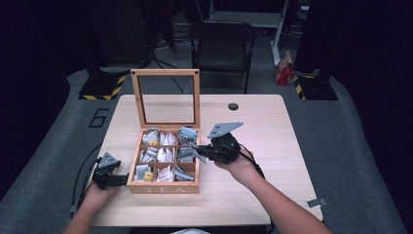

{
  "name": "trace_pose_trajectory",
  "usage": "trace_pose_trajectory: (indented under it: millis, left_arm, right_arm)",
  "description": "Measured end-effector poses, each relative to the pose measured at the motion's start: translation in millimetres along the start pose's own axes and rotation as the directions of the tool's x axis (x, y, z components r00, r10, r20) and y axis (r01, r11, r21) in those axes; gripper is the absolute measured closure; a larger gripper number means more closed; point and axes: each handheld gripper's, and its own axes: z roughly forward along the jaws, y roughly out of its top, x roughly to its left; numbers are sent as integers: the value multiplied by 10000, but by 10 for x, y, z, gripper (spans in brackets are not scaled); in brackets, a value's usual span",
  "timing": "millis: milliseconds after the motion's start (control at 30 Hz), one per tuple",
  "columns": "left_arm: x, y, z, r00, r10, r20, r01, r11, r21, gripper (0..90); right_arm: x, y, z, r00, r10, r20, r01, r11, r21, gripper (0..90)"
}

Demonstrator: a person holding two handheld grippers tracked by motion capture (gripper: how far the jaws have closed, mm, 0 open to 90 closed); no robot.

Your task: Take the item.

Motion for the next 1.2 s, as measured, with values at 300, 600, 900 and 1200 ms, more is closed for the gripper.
trace_pose_trajectory:
  millis: [300,600,900,1200]
  left_arm:
    - [1,0,0,10000,12,19,-12,10000,8,190]
    - [0,0,0,10000,-2,2,2,10000,2,190]
    - [0,0,0,10000,10,-4,-10,10000,3,190]
    - [-1,-1,2,10000,-5,-17,5,10000,-24,190]
  right_arm:
    - [-96,4,-129,9994,101,321,-97,9999,-135,897]
    - [-196,-19,-239,9979,235,604,-220,9994,-249,897]
    - [-271,-59,-328,9959,328,838,-300,9990,-340,897]
    - [-368,-154,-447,9916,565,1162,-526,9979,-366,897]
